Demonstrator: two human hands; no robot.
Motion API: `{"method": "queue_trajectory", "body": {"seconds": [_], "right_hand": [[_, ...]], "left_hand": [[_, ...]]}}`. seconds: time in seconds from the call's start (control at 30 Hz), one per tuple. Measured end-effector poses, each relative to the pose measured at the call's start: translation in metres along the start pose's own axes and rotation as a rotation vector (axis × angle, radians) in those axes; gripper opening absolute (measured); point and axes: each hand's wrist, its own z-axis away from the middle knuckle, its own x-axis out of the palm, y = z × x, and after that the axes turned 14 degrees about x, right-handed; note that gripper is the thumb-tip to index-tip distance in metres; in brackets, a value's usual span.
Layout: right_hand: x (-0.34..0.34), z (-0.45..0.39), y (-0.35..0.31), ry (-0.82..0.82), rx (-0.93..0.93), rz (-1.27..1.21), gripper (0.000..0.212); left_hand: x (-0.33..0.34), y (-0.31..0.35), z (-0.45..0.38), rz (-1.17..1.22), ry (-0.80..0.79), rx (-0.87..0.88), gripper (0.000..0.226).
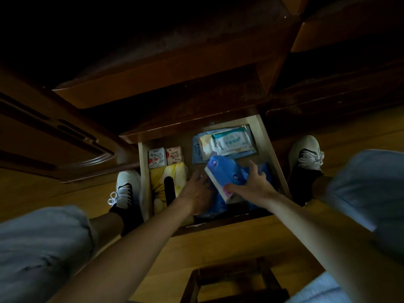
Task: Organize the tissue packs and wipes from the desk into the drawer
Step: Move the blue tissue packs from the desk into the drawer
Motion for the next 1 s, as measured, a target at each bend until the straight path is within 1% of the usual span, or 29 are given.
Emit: {"method": "queue_trajectory", "body": {"seconds": [0.1, 0.23, 0.33, 0.47, 0.57, 0.63, 0.7, 0.8, 0.9, 0.97, 1.0], "right_hand": [[0.002, 0.002, -0.005, 0.069, -0.011, 0.113, 0.110], [0.001, 0.007, -0.008, 0.080, -0.025, 0.127, 0.093], [0.002, 0.008, -0.008, 0.116, -0.006, 0.193, 0.090], [0.025, 0.012, -0.007, 0.208, 0.021, 0.361, 0.102], [0.044, 0.011, -0.008, 0.280, 0.058, 0.542, 0.118], [0.052, 0.009, -0.009, 0.291, 0.084, 0.611, 0.127], [0.057, 0.008, -0.010, 0.322, 0.068, 0.653, 0.131], [0.052, 0.006, -0.017, 0.349, 0.024, 0.621, 0.126], [0.039, 0.006, -0.023, 0.358, 0.000, 0.572, 0.116], [0.031, 0.005, -0.022, 0.280, 0.000, 0.487, 0.105], [0.023, 0.004, -0.021, 0.211, 0.002, 0.406, 0.097]], "left_hand": [[0.002, 0.002, -0.003, -0.109, -0.112, 0.002, 0.057], [0.002, 0.002, 0.001, -0.105, -0.095, -0.048, 0.056], [0.006, 0.001, 0.009, -0.116, -0.055, -0.089, 0.054], [-0.001, -0.004, 0.015, -0.090, -0.045, -0.110, 0.050], [-0.005, -0.005, 0.018, -0.041, -0.070, -0.105, 0.049], [-0.005, -0.004, 0.020, -0.025, -0.083, -0.104, 0.051], [-0.001, -0.003, 0.023, -0.019, -0.084, -0.105, 0.052], [0.000, -0.003, 0.021, -0.015, -0.077, -0.110, 0.053], [-0.002, -0.001, 0.020, -0.008, -0.006, -0.109, 0.055], [0.001, 0.001, 0.022, -0.006, 0.055, -0.124, 0.056], [0.005, 0.002, 0.025, 0.011, 0.095, -0.145, 0.058]]}}
